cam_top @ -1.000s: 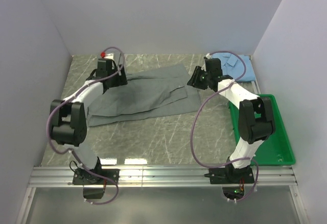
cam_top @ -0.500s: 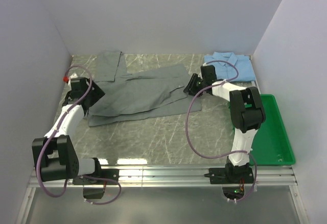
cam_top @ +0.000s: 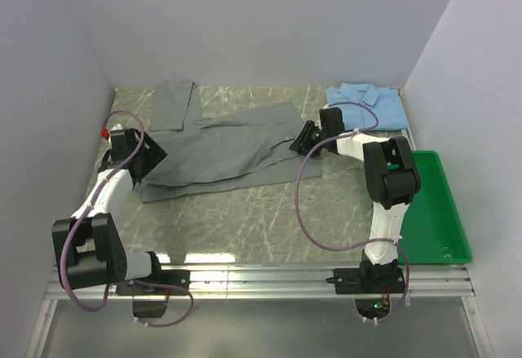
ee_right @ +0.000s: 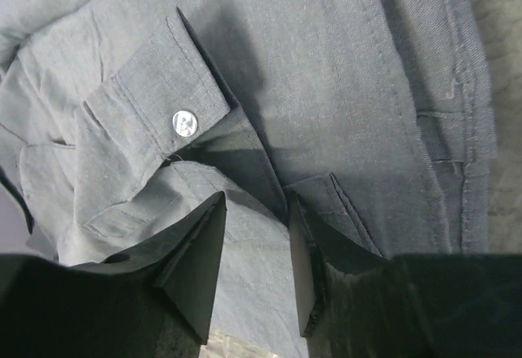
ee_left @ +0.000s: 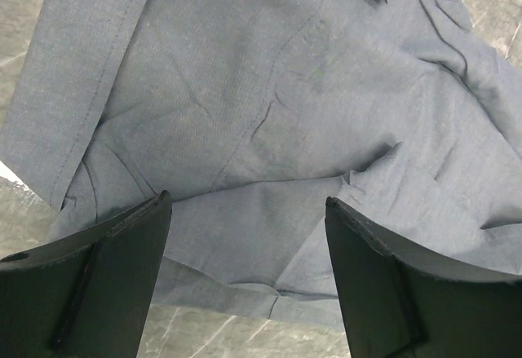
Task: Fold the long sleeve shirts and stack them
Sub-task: Fold the shirt
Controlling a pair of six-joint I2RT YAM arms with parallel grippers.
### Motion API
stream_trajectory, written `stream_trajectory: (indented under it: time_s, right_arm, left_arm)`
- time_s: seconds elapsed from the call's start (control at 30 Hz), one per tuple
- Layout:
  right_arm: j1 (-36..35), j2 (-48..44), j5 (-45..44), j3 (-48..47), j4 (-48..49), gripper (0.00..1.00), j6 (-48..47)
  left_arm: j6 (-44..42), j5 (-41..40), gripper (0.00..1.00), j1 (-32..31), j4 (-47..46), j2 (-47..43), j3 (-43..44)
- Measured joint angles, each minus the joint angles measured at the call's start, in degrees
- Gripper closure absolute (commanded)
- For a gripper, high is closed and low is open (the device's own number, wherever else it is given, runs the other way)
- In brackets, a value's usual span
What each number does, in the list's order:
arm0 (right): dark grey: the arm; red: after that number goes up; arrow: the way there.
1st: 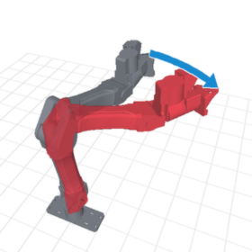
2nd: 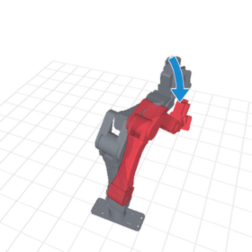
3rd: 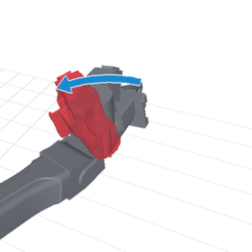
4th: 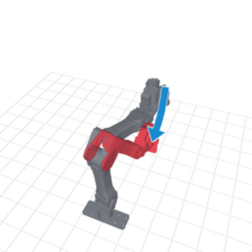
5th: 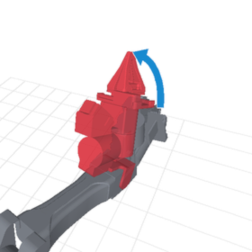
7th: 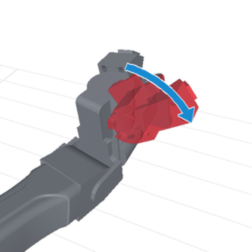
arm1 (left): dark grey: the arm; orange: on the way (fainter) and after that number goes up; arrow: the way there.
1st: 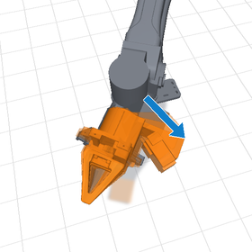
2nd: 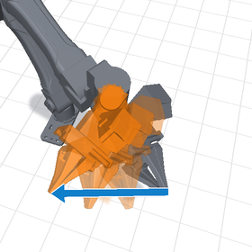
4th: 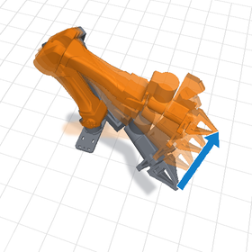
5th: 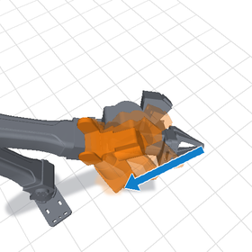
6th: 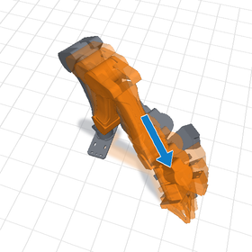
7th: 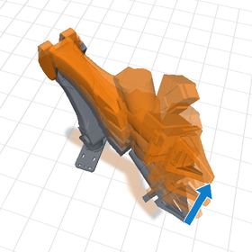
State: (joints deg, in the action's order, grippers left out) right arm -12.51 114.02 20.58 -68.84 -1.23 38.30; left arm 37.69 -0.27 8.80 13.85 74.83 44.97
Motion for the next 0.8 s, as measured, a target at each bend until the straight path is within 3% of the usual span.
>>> stream_trajectory:
  time_s: [0.07,0.2,0.27,0.8]
  right_arm:
    - [0.02,0.28,0.59,0.02,0.35,0.65,0.13]
    - [0.04,0.46,1.66,0.24,0.68,0.92,0.02]
    - [0.04,0.44,1.81,0.33,0.68,1.0,-0.28]
    - [0.04,-11.72,-1.6,6.93,-4.09,1.0,-2.58]
  left_arm:
    - [-0.04,0.15,0.19,0.0,-0.33,0.0,0.0]
    - [-0.13,0.44,0.19,0.0,-0.79,0.0,0.0]
    - [-0.15,0.44,0.19,0.0,-0.79,0.0,0.0]
    - [-0.13,0.44,0.2,0.0,-0.76,0.0,0.0]
